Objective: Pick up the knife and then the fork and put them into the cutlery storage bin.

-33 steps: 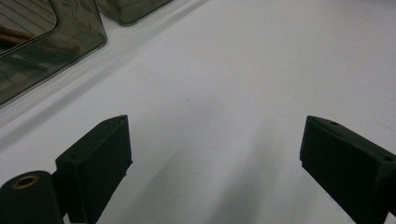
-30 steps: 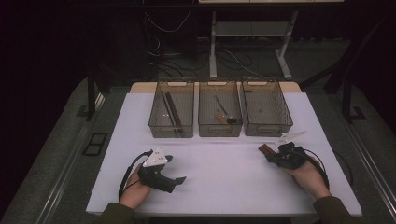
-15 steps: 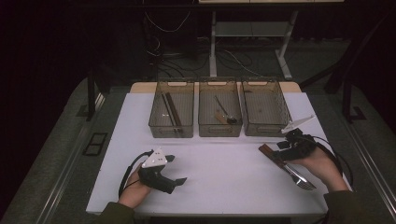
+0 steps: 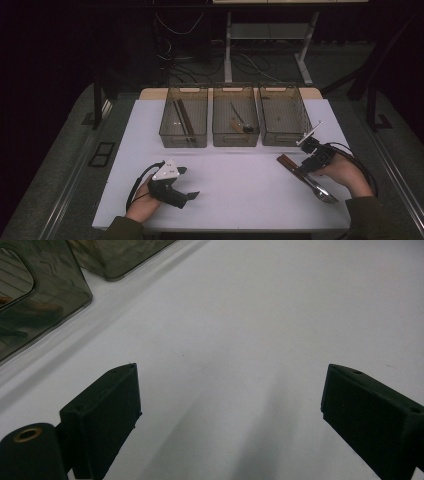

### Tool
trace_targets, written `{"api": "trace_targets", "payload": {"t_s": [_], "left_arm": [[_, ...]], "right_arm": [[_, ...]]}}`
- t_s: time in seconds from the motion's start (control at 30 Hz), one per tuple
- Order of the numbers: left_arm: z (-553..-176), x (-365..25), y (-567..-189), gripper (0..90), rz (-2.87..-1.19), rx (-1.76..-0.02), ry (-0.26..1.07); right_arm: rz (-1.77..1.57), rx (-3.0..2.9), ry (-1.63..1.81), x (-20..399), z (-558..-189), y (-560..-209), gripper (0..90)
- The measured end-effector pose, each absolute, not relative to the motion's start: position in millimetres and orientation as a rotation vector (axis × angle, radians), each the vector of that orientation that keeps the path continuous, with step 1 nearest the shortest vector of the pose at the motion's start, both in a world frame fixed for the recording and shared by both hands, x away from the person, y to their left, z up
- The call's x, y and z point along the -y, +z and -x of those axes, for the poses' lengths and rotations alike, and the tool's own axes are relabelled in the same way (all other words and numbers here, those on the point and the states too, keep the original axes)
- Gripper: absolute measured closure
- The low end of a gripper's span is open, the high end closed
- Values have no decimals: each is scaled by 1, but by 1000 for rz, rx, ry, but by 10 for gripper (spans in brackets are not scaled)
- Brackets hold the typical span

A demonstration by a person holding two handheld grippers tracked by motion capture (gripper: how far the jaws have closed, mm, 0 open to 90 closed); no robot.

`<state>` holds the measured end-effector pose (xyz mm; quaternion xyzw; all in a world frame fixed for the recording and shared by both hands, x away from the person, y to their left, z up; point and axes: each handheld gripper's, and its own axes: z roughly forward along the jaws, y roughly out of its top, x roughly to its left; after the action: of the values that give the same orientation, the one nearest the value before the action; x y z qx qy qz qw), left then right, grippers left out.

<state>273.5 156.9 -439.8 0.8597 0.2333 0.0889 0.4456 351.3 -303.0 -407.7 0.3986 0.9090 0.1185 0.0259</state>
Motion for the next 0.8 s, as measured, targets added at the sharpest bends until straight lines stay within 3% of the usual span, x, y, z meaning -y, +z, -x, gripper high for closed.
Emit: {"api": "trace_targets", "payload": {"t_s": [0.37, 0.8], "left_arm": [[-273, -156, -440, 85, -2135, -571, 219], [-272, -154, -441, 86, -2149, -562, 215]], "right_arm": [[-1218, -2854, 314, 305, -352, -420, 734], [-1220, -2841, 240, 298, -352, -421, 770]]}}
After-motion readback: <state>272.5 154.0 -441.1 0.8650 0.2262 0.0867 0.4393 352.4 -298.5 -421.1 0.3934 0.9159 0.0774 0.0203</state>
